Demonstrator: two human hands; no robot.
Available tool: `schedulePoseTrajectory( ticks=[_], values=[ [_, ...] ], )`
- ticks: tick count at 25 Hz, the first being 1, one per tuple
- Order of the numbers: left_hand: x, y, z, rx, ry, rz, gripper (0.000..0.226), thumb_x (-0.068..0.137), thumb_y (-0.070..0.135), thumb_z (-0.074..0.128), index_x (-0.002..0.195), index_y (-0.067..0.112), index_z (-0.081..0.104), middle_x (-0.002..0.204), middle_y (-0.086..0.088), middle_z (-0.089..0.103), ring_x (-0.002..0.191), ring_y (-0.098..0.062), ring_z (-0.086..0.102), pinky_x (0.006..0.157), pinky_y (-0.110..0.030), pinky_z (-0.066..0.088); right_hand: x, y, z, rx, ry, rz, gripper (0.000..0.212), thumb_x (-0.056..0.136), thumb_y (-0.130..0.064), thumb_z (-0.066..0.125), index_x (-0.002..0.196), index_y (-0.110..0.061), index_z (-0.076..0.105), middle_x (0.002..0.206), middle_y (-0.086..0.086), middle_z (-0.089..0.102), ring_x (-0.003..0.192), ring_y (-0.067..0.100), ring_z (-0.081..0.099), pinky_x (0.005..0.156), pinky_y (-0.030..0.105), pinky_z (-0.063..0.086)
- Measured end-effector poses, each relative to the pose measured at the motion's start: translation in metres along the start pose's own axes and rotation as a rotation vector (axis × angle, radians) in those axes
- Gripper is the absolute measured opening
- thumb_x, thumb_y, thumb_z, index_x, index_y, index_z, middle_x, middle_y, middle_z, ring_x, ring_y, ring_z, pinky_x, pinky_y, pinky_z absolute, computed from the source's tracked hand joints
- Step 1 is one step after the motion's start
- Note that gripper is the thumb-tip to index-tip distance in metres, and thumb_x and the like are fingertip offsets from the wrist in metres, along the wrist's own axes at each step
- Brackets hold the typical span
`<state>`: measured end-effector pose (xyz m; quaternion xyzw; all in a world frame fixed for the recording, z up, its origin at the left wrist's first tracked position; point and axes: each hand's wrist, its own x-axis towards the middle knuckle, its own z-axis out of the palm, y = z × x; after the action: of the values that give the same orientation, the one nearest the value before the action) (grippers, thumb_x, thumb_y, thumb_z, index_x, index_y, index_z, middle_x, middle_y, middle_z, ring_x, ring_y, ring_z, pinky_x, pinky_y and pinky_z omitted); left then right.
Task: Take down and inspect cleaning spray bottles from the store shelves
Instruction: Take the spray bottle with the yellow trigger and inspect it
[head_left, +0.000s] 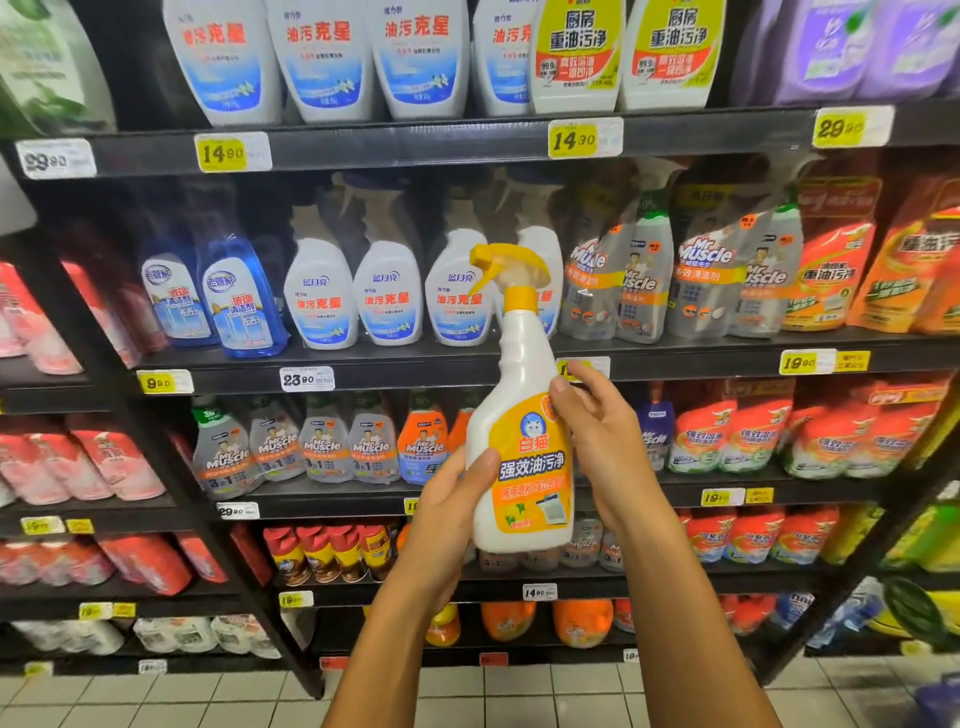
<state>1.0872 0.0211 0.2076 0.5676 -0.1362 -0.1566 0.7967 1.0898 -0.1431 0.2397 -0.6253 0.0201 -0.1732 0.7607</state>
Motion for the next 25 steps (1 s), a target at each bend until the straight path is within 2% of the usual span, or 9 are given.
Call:
schedulePoseTrajectory(
  ticks=[2,4,8,12,15,18,20,23,25],
  values=[
    [-0.002,0.002,0.012,0.108,0.08,0.077,0.039,0.082,0.042,0.061,0.118,0.024,0.064,0.105,-0.001,0.076,0.095,-0.02,0.073,0.069,-0.026,0.058,-0.003,-0.001,0.0,-0.039,-0.024,0.017,0.064,0.086,-0.046,0.066,0.141,-0.02,0.047,0.099,-0.021,0.074,0.094,0.0,0.07,0.068,0.017,0.056],
    [-0.003,-0.001,0.021,0.176,0.155,0.137,0.035,0.082,0.041,0.062,0.115,0.03,0.064,0.101,0.004,0.076,0.093,-0.017,0.073,0.069,-0.023,0.057,-0.009,-0.001,0.001,-0.065,-0.083,0.055,0.07,0.078,-0.053,0.066,0.138,-0.021,0.05,0.098,-0.024,0.073,0.093,-0.004,0.069,0.069,0.016,0.055],
    [-0.011,-0.01,0.033,0.373,0.221,0.183,0.044,0.085,0.043,0.066,0.129,0.037,0.058,0.108,0.009,0.072,0.1,-0.011,0.068,0.085,-0.034,0.056,-0.017,0.006,0.007,-0.055,-0.147,0.041,0.043,0.08,-0.045,0.071,0.114,-0.021,0.065,0.097,-0.007,0.076,0.089,0.005,0.072,0.07,0.016,0.054],
    [-0.017,-0.011,0.033,0.306,0.122,0.139,0.044,0.092,0.02,0.066,0.133,0.033,0.056,0.115,0.008,0.07,0.104,-0.008,0.067,0.083,-0.024,0.056,-0.022,0.01,0.003,-0.043,-0.069,0.002,0.015,0.088,-0.034,0.07,0.102,-0.028,0.072,0.093,0.001,0.075,0.085,0.013,0.072,0.068,0.021,0.054],
    [-0.019,-0.004,0.025,0.349,0.023,0.1,0.046,0.092,0.017,0.065,0.133,0.034,0.053,0.13,0.001,0.059,0.115,-0.012,0.06,0.087,-0.018,0.052,-0.025,0.011,-0.001,-0.029,-0.014,0.033,0.019,0.082,-0.041,0.06,0.091,-0.03,0.073,0.088,0.004,0.073,0.079,0.014,0.068,0.065,0.025,0.055],
    [-0.021,-0.002,0.028,0.365,0.024,0.091,0.047,0.088,0.017,0.069,0.13,0.033,0.054,0.134,0.003,0.05,0.118,-0.004,0.052,0.08,-0.007,0.048,-0.026,0.012,-0.002,0.063,0.059,0.109,0.02,0.076,-0.043,0.058,0.077,-0.027,0.071,0.086,0.015,0.07,0.078,0.022,0.067,0.07,0.036,0.054],
    [-0.021,-0.004,0.03,0.345,0.027,0.079,0.055,0.083,0.025,0.075,0.132,0.03,0.052,0.136,0.004,0.049,0.121,-0.003,0.051,0.08,-0.008,0.049,-0.026,0.011,-0.001,0.11,0.09,0.169,0.029,0.074,-0.044,0.058,0.085,-0.018,0.068,0.091,0.025,0.07,0.08,0.028,0.068,0.074,0.042,0.056],
    [-0.02,-0.006,0.032,0.282,-0.008,0.029,0.075,0.071,0.036,0.078,0.137,0.032,0.043,0.13,0.013,0.055,0.117,-0.003,0.057,0.086,-0.02,0.054,-0.024,0.013,-0.005,0.167,0.087,0.23,0.049,0.077,-0.043,0.058,0.107,-0.005,0.065,0.101,0.029,0.07,0.087,0.034,0.069,0.083,0.049,0.056],
    [-0.019,-0.007,0.03,0.236,-0.087,0.008,0.066,0.071,0.032,0.076,0.128,0.035,0.044,0.116,0.02,0.067,0.107,-0.002,0.065,0.082,-0.019,0.054,-0.024,0.012,-0.006,0.291,0.035,0.311,0.057,0.075,-0.046,0.058,0.111,-0.002,0.067,0.104,0.028,0.07,0.091,0.036,0.069,0.085,0.048,0.056]
  ],
)
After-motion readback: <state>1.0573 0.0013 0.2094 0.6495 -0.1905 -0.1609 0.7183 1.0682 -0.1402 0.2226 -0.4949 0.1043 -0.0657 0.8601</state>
